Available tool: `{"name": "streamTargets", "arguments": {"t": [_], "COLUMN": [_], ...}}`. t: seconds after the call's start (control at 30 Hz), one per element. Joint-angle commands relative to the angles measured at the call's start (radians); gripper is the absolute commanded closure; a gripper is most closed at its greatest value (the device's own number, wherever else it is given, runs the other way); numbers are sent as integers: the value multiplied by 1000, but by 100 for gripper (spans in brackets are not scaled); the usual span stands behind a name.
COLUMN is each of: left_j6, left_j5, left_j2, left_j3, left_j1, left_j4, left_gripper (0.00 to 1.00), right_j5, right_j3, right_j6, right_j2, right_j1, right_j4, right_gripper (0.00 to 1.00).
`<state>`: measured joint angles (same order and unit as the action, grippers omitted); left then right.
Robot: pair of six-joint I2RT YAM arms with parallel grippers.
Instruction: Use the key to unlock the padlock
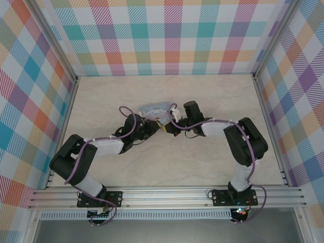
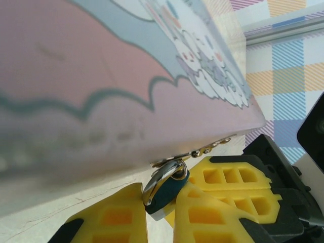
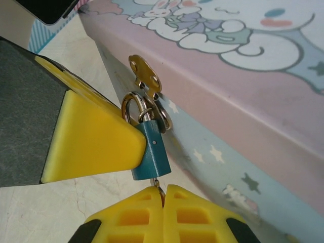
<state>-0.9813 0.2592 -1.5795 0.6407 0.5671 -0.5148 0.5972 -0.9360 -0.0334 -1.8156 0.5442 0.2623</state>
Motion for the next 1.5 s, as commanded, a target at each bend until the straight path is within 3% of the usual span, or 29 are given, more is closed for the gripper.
{"name": "streamTargets", "arguments": {"t": [0.0, 0.13, 0.33, 0.43, 0.53, 0.77, 0.9, 1.17, 1.47], "left_j6": [4, 10, 0, -3, -5, -32, -96, -214, -278], "left_j5": [133, 113, 87, 67, 40, -34, -26, -51, -5], "left_j2": [-28, -43, -43, -9, 51, 240, 286, 286, 168], "left_j3": [-4, -18, -50, -74, -103, -179, -215, -281, -280], "left_j1": [40, 40, 40, 40, 34, 2, -18, -19, -18], "left_j4": [-35, -44, -60, -43, 0, 99, 73, -60, -238], "left_gripper": [100, 98, 73, 67, 49, 26, 26, 34, 38], "right_j5": [-29, -44, -54, -72, -87, -109, -120, -195, -243], "right_j3": [13, 35, 73, 82, 86, 87, 94, 127, 168], "right_j6": [-56, -91, -170, -183, -195, -263, -336, -526, -654], "right_j2": [40, 30, 7, 8, 25, 47, 66, 102, 101], "right_j1": [30, 34, 46, 58, 59, 86, 95, 139, 163], "right_j4": [157, 134, 135, 108, 77, -2, -14, 53, 156], "right_gripper": [99, 100, 100, 100, 100, 100, 100, 100, 100]}}
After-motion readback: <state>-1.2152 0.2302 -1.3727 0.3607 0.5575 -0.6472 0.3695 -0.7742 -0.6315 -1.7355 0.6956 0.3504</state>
